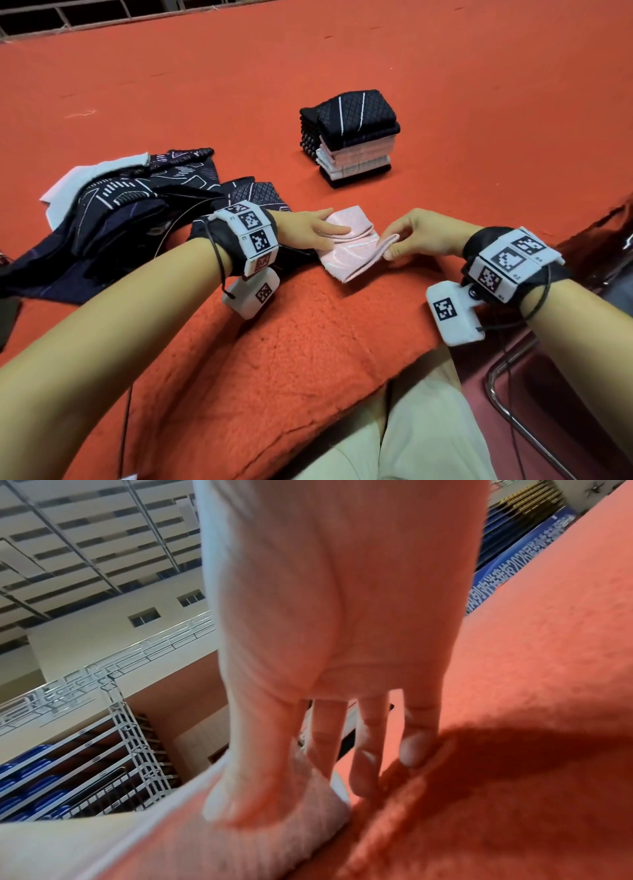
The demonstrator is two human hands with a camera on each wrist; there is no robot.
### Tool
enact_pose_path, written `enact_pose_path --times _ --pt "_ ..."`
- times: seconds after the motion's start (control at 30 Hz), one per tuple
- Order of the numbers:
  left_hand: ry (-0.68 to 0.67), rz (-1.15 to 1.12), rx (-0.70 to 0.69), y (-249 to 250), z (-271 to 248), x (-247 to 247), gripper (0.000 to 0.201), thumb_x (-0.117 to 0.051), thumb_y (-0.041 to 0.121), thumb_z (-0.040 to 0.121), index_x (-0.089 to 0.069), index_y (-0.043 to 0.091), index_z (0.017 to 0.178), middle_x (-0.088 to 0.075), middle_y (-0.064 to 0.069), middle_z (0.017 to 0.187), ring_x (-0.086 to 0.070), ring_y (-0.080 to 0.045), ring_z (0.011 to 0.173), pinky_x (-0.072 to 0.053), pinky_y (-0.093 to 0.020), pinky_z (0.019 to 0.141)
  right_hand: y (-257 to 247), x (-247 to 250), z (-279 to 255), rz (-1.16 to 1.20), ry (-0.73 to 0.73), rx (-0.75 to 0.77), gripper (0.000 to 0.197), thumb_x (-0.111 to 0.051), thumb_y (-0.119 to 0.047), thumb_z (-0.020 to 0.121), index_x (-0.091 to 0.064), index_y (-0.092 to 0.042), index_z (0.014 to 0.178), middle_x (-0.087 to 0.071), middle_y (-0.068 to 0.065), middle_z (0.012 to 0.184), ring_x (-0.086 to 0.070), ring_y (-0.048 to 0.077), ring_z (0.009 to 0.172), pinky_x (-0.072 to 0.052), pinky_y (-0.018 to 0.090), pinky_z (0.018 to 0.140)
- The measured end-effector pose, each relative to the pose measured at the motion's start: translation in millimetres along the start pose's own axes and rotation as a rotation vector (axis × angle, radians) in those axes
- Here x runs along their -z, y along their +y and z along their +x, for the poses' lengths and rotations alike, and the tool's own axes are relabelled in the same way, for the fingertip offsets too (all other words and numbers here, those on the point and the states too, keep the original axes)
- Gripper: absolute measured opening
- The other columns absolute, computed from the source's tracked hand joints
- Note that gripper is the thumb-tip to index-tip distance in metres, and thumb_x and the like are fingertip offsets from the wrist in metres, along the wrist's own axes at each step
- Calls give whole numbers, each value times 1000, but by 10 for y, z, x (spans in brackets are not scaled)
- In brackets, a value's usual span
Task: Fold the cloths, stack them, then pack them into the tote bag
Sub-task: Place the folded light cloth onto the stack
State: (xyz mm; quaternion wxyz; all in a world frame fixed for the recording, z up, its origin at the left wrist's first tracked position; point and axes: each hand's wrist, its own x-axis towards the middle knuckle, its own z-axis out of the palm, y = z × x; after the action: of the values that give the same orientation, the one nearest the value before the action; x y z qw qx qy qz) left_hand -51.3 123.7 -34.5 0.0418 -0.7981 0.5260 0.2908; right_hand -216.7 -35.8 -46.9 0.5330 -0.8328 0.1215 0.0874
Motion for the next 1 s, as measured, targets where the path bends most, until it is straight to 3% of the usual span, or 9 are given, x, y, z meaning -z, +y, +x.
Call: enact_pose_path --times 0.1,0.17,0.23,0.27,0.33,0.47,0.6,0.87,1.0 --pt "-28 -146 -8 61 -36 -14 51 -33 42 100 -22 30 148 6 -7 158 5 -19 146 5 -32 118 -18 21 96 -66 166 99 12 -64 -2 85 -67 -13 82 -64 -4 69 -58 -5 57 -48 10 58" --pt "34 -348 -27 60 -56 -6 61 -29 52 96 -36 14 143 -23 -5 153 -21 -16 141 -12 -24 116 -52 -3 206 -98 296 164 4 -63 -7 86 -66 -9 85 -62 -2 73 -53 -6 58 -44 12 62" --pt "102 -585 -31 52 -71 -19 45 -24 35 102 -59 7 96 -64 -9 99 -57 -13 92 -41 -14 85 -107 -41 325 -82 358 171 4 -62 -9 88 -65 -9 85 -61 1 75 -52 1 64 -42 21 64" --pt "160 -698 -24 43 -65 -27 43 -23 25 103 -53 10 77 -60 -3 71 -54 -10 67 -42 -17 70 -133 -63 389 -81 371 159 7 -61 -10 88 -64 -12 82 -59 2 75 -50 6 65 -41 24 63" --pt "263 -931 10 -9 -39 -39 45 -22 24 102 -47 12 67 -55 4 55 -50 -6 52 -40 -23 63 -164 -95 520 -149 393 120 13 -60 -13 89 -59 -16 76 -57 2 74 -49 11 67 -39 27 62" --pt "329 -876 98 -94 -27 2 49 -34 48 98 -64 10 88 -69 -1 83 -63 -12 78 -48 -23 81 -195 -122 721 -364 399 4 8 -57 -22 91 -63 -16 90 -60 5 89 -52 18 84 -33 24 71" --pt "340 -541 210 -135 -36 31 32 -60 43 87 -59 18 66 -50 2 61 -44 -11 56 -35 -24 55 -232 -162 804 -521 415 -119 14 -50 -31 93 -59 -20 90 -63 8 108 -56 27 104 -31 26 74" --pt "267 -806 322 -79 -59 22 20 -55 -2 89 -45 7 75 -60 -7 51 -61 -11 44 -55 -25 48 -226 -212 921 -628 420 -228 36 -41 -37 95 -53 -7 113 -59 16 119 -54 34 109 -35 33 79" --pt "275 -909 377 51 -83 0 16 -49 13 97 -48 1 86 -52 -10 77 -57 -17 57 -52 -20 43 -286 -293 961 -646 439 -284 42 -41 -37 96 -43 -5 122 -56 18 123 -53 36 111 -34 35 77"
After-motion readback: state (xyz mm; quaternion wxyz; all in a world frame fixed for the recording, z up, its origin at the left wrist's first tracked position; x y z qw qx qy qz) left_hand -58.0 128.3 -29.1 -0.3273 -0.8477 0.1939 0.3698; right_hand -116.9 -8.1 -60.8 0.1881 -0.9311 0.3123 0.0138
